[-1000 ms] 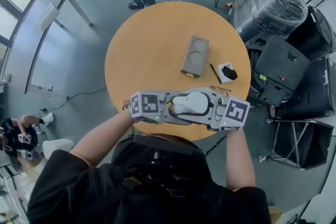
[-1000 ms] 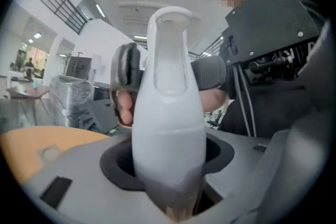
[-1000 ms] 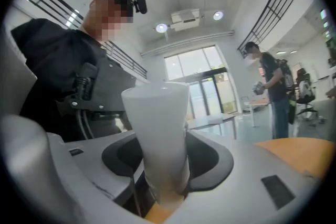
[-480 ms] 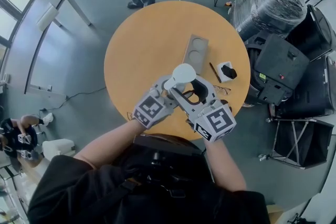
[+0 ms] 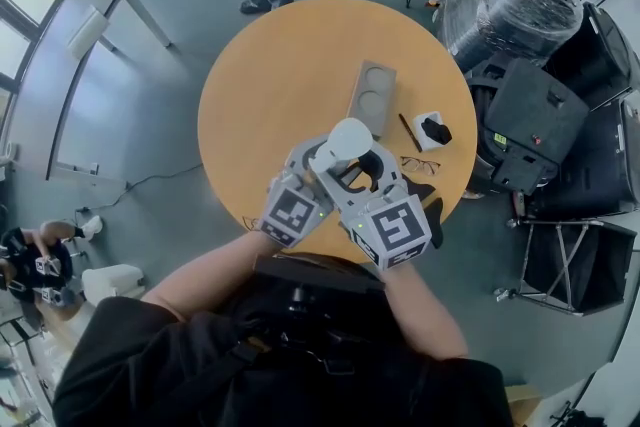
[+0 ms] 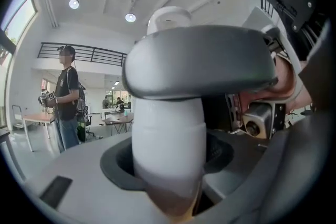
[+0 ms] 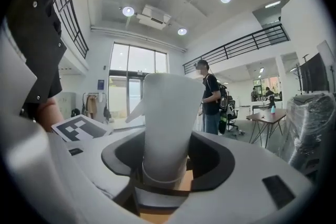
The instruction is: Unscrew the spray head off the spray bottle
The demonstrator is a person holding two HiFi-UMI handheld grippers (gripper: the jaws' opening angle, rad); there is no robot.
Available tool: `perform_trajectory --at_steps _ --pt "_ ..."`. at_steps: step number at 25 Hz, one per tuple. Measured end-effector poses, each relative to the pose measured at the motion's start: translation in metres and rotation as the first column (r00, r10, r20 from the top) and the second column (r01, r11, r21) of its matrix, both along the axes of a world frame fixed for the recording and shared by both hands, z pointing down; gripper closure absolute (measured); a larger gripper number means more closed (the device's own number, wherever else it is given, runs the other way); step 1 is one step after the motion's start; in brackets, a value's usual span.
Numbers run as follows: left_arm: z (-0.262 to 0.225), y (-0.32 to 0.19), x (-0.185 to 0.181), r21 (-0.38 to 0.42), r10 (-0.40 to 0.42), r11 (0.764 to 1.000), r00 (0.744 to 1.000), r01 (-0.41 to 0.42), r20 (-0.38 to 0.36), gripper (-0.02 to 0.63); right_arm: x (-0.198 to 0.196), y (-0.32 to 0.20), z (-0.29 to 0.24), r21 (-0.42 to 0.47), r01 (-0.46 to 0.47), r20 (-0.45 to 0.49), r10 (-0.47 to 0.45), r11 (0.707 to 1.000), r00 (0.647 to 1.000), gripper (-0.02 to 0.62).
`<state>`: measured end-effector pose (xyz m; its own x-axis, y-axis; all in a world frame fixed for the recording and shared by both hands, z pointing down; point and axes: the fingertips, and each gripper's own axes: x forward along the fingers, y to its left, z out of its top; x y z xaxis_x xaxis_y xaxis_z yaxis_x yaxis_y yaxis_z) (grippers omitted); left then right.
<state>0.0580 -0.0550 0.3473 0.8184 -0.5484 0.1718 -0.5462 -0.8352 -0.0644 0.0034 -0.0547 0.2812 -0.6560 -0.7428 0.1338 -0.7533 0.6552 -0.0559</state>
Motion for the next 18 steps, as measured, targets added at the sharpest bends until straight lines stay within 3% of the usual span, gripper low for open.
perform_trajectory --at_steps 4,7,10,15,18 --pt "-0.003 0.014 -0.003 0.01 0.12 0.993 0.993 -0.119 -0.016 0.327 -0.011 0.016 -0.006 0.037 0.125 -0.006 -0.124 0.992 0.992 0.341" --pt "-0.004 0.027 0.001 -0.022 0.23 0.973 0.973 -0.23 -0.029 0.328 -0.014 0.025 -0.009 0.045 0.226 0.027 -0.227 0.973 0.973 0.341" --pt "-0.005 0.053 0.009 -0.081 0.398 0.912 0.914 -0.403 -0.079 0.331 -0.012 0.04 -0.011 0.013 0.358 0.081 -0.358 0.934 0.93 0.356" --pt "-0.001 0.08 0.008 -0.084 0.584 0.806 0.81 -0.586 -0.048 0.33 -0.014 0.058 -0.012 0.006 0.514 0.095 -0.512 0.858 0.854 0.354" --pt "-0.005 0.084 0.008 -0.08 0.608 0.788 0.792 -0.611 -0.059 0.328 -0.015 0.062 -0.015 0.02 0.53 0.09 -0.529 0.848 0.844 0.35"
